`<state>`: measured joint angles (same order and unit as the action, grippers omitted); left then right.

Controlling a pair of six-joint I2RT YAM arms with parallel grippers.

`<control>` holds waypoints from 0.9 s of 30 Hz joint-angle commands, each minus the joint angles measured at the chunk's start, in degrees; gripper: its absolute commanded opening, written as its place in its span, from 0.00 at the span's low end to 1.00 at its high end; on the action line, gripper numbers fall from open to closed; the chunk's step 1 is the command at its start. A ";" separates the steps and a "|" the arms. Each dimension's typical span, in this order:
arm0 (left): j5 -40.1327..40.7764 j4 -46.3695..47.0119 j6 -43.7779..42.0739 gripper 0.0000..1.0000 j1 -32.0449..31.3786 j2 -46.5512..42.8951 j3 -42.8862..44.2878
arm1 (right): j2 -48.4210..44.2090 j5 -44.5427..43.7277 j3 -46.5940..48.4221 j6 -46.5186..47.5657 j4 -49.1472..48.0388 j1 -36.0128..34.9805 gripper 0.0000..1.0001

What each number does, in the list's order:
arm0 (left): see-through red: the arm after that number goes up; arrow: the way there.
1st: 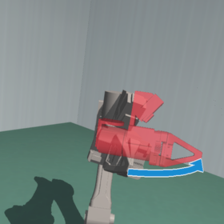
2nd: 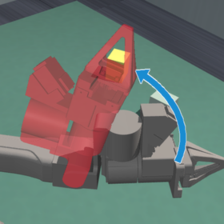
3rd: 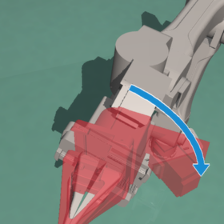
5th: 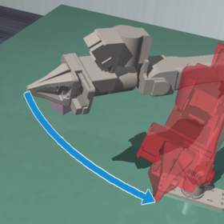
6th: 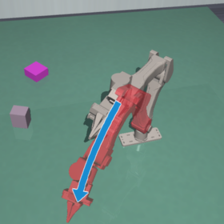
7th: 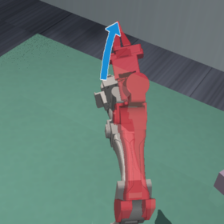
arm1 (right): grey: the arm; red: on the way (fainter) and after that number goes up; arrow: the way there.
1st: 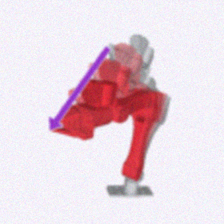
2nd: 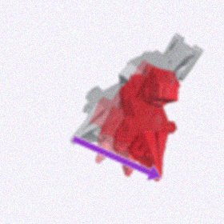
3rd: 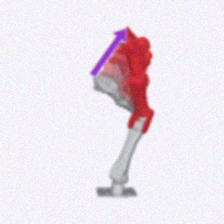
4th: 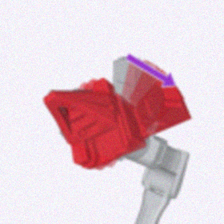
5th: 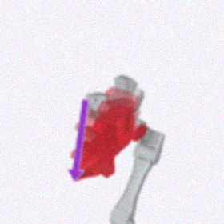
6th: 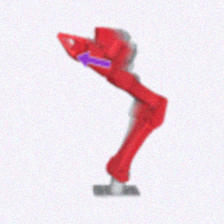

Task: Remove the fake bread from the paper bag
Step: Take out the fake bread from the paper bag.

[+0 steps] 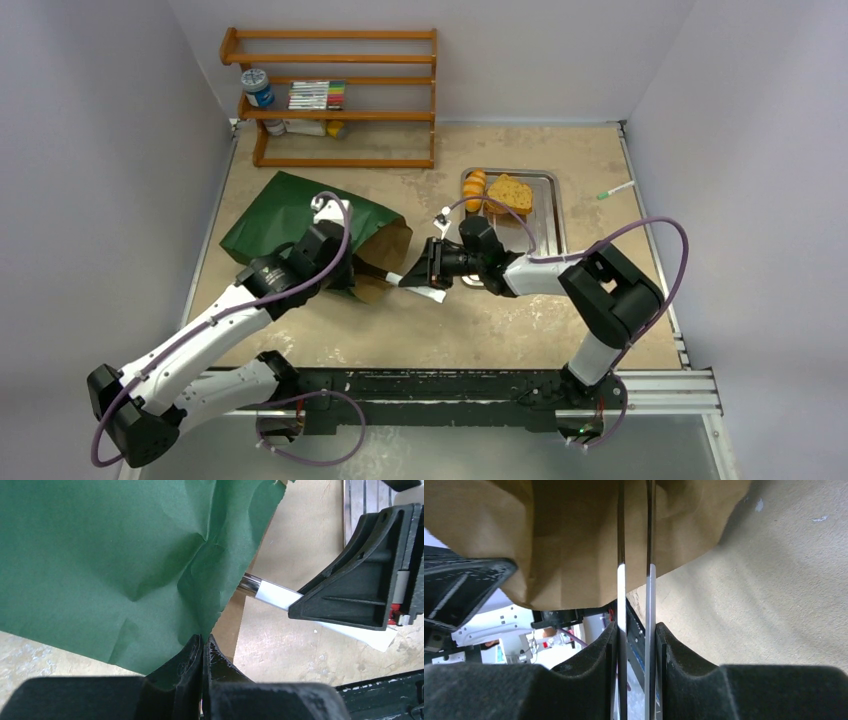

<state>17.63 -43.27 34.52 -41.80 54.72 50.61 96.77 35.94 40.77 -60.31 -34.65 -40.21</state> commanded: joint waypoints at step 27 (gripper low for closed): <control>3.96 -14.06 14.15 0.00 -0.38 -9.35 1.90 | 2.01 -0.31 11.11 3.10 2.76 -2.79 0.31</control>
<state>19.88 -58.19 47.88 -42.04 46.09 52.82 98.35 36.32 48.77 -57.78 -31.11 -42.37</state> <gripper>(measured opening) 0.006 0.321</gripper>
